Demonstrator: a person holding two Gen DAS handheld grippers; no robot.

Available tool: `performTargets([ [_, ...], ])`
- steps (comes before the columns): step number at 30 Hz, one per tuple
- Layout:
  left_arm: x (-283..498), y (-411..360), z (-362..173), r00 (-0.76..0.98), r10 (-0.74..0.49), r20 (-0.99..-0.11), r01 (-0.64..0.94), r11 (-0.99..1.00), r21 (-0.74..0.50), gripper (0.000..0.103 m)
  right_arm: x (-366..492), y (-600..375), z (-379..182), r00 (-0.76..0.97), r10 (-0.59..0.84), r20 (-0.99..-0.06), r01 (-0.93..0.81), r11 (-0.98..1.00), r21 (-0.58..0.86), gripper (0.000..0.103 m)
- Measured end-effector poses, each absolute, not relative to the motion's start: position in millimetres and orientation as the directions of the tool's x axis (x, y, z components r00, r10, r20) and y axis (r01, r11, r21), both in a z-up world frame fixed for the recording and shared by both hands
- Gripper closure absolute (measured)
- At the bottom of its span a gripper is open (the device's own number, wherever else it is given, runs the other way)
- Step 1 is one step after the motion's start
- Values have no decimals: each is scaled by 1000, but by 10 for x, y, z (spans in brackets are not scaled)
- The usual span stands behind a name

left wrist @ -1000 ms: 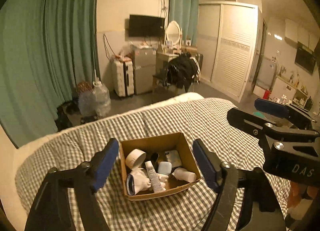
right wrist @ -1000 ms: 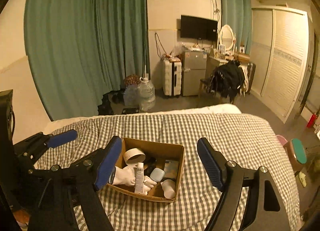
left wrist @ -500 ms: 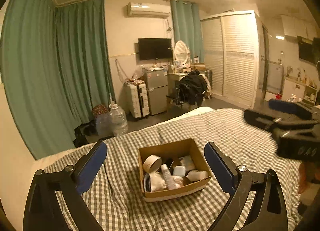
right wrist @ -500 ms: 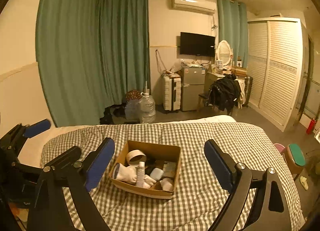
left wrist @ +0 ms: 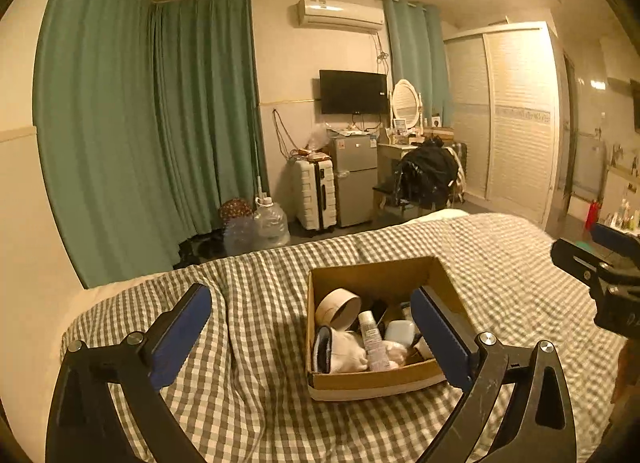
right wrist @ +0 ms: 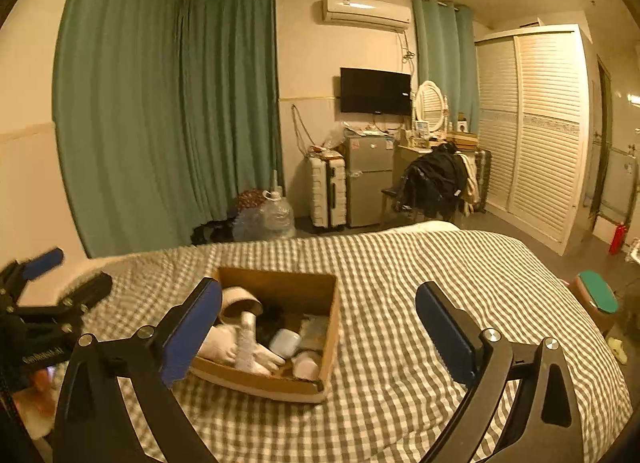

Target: Organize objects

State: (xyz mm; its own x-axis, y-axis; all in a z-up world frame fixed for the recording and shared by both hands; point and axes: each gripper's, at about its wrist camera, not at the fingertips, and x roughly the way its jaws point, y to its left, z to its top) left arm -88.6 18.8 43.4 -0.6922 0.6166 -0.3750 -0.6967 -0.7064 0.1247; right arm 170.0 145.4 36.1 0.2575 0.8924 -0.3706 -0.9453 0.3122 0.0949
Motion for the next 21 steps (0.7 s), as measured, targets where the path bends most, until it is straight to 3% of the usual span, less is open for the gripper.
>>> performTargets([
  [9,-786,192,55,-682,622,-384,-707,-695,129,0,1618,1376,-174,291,895,-339,-940,334,75,5],
  [21,-751,126,-60,-690,594,-413,-692,-709,136,0,1606,1377,-279,286,892,-350,-940,332,80,5],
])
